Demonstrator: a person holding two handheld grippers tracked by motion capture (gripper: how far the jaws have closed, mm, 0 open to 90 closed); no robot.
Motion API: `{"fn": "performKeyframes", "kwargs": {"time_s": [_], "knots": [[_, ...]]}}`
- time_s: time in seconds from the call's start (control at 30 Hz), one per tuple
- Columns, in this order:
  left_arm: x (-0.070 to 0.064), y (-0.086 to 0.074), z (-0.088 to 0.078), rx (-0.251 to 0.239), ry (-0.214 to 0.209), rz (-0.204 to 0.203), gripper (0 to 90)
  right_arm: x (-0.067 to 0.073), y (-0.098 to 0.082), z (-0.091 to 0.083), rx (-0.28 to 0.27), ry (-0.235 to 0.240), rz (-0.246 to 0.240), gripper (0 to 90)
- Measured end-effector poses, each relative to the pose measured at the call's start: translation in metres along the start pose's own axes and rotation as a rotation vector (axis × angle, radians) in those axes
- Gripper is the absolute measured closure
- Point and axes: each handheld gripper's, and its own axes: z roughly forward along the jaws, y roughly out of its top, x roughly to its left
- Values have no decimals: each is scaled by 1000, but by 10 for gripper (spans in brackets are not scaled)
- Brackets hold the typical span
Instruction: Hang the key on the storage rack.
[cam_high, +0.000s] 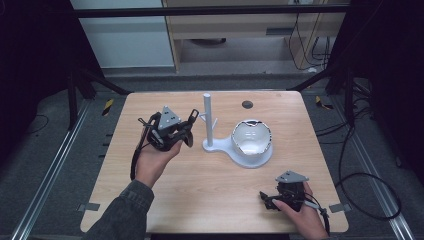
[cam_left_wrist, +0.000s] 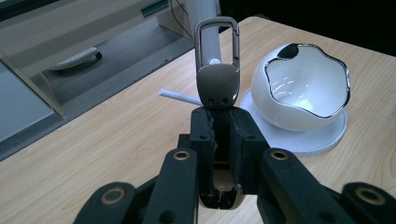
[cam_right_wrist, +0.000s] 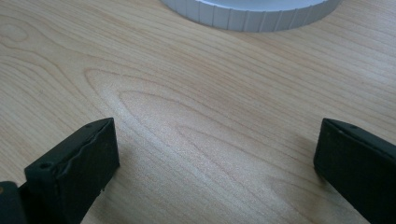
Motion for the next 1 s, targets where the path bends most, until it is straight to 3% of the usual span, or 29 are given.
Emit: {"fn": "performKeyframes", "kwargs": {"time_s": [0.33, 1.0], "knots": [[1, -2, 14, 37, 0, -9, 801, 0, 0, 0, 1, 1, 1, 4], [2, -4, 35, 53, -21, -44, 801, 1, 0, 0, 1, 3, -1, 4]]}}
